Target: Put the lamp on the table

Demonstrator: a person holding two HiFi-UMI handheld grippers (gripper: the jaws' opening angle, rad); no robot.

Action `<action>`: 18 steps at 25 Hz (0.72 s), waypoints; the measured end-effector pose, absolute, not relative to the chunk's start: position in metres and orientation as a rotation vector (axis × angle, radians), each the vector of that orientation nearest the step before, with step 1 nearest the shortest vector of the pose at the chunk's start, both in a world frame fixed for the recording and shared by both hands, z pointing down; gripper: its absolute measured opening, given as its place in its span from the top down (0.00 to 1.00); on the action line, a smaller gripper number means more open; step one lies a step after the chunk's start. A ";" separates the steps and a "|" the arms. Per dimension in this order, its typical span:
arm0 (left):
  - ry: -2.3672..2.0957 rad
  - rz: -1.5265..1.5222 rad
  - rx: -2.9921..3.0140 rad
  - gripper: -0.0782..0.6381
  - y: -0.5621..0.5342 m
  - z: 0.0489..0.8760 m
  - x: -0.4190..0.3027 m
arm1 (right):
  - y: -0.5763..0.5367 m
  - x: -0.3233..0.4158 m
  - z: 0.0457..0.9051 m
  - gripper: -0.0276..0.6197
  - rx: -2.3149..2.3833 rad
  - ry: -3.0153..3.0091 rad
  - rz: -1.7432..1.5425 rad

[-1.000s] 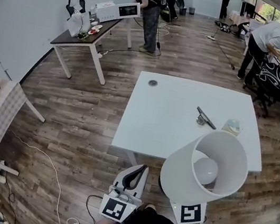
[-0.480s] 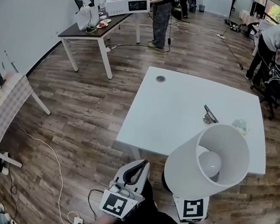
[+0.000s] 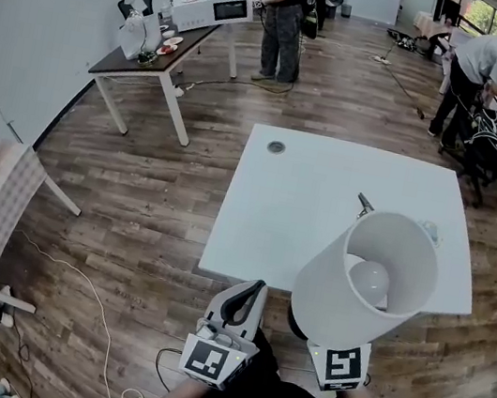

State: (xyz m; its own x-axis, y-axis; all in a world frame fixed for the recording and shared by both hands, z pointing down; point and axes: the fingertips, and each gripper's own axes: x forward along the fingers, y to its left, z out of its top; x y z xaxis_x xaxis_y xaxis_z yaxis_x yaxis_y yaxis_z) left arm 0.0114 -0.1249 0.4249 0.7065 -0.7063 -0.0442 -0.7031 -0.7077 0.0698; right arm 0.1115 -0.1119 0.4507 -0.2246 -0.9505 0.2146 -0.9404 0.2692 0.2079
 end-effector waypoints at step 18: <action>-1.060 -0.080 2.904 0.88 -0.285 0.427 0.031 | -0.274 0.121 0.462 0.85 1.824 -2.217 -0.053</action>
